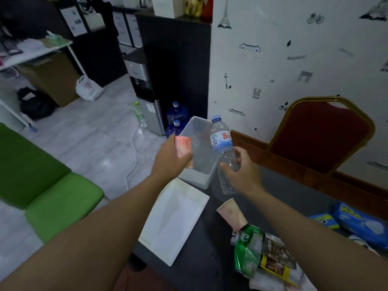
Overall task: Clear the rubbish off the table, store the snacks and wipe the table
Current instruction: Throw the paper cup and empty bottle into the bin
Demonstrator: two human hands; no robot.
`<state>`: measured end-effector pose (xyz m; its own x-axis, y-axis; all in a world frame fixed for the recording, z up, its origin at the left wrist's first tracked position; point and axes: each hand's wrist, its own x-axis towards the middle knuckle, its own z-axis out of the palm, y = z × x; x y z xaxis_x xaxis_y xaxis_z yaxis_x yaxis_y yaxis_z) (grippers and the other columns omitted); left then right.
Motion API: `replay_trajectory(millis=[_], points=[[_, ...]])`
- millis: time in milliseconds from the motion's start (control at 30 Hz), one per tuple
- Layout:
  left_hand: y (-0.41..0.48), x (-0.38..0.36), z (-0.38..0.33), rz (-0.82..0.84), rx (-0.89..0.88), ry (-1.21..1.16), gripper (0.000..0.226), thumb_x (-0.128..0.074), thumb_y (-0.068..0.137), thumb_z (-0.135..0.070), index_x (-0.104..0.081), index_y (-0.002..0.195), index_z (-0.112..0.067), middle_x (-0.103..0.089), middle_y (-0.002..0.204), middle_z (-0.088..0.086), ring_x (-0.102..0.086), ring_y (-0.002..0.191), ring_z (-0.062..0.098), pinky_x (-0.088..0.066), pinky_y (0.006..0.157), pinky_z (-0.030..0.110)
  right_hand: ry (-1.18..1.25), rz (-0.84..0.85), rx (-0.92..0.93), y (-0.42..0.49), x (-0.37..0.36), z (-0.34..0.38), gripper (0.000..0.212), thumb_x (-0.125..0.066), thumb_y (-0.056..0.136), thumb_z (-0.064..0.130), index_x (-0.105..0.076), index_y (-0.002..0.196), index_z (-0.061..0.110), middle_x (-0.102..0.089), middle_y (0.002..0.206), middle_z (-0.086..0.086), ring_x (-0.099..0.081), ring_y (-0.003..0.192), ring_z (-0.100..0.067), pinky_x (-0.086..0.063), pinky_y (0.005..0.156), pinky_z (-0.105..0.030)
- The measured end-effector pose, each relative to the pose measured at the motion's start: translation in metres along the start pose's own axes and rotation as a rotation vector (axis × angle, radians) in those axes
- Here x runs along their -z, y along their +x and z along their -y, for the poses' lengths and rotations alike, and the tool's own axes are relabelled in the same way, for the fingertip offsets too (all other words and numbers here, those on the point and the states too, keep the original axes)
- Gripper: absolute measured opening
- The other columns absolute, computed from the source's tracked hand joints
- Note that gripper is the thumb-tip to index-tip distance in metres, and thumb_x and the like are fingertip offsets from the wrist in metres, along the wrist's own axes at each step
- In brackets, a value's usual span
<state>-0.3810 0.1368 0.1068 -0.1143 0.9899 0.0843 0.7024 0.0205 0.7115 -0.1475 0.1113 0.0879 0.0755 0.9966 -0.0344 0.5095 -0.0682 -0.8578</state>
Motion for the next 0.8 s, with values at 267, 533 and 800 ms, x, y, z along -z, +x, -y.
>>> replay_trajectory(millis=[267, 533, 800], points=[[-0.042, 0.05, 0.043, -0.118, 0.095, 0.045, 0.044, -0.068, 0.078, -0.044, -0.047, 0.11, -0.023, -0.057, 0.103, 0.0, -0.055, 0.089, 0.021, -0.043, 0.072, 0.035, -0.032, 0.14, 0.063, -0.011, -0.056, 0.034, 0.063, -0.075, 0.086, 0.043, -0.045, 0.14, 0.03, -0.061, 0.112, 0.004, -0.06, 0.097, -0.016, -0.052, 0.082, -0.034], [-0.054, 0.094, 0.109, -0.159, 0.245, 0.044, 0.07, -0.072, 0.082, -0.04, -0.041, 0.138, -0.01, -0.055, 0.126, 0.009, -0.053, 0.112, 0.027, -0.04, 0.088, 0.032, -0.086, 0.267, 0.088, -0.016, -0.127, 0.069, 0.062, -0.072, 0.086, 0.047, -0.042, 0.14, 0.035, -0.062, 0.111, 0.007, -0.063, 0.097, -0.019, -0.055, 0.085, -0.04], [-0.027, 0.112, 0.205, -0.067, 0.421, -0.012, 0.07, -0.068, 0.07, -0.06, -0.05, 0.122, -0.017, -0.06, 0.103, 0.009, -0.061, 0.089, 0.027, -0.041, 0.067, 0.031, -0.174, 0.435, 0.009, 0.008, -0.219, 0.091, 0.056, -0.063, 0.093, 0.051, -0.041, 0.14, 0.033, -0.059, 0.126, 0.005, -0.061, 0.109, -0.018, -0.053, 0.092, -0.04]])
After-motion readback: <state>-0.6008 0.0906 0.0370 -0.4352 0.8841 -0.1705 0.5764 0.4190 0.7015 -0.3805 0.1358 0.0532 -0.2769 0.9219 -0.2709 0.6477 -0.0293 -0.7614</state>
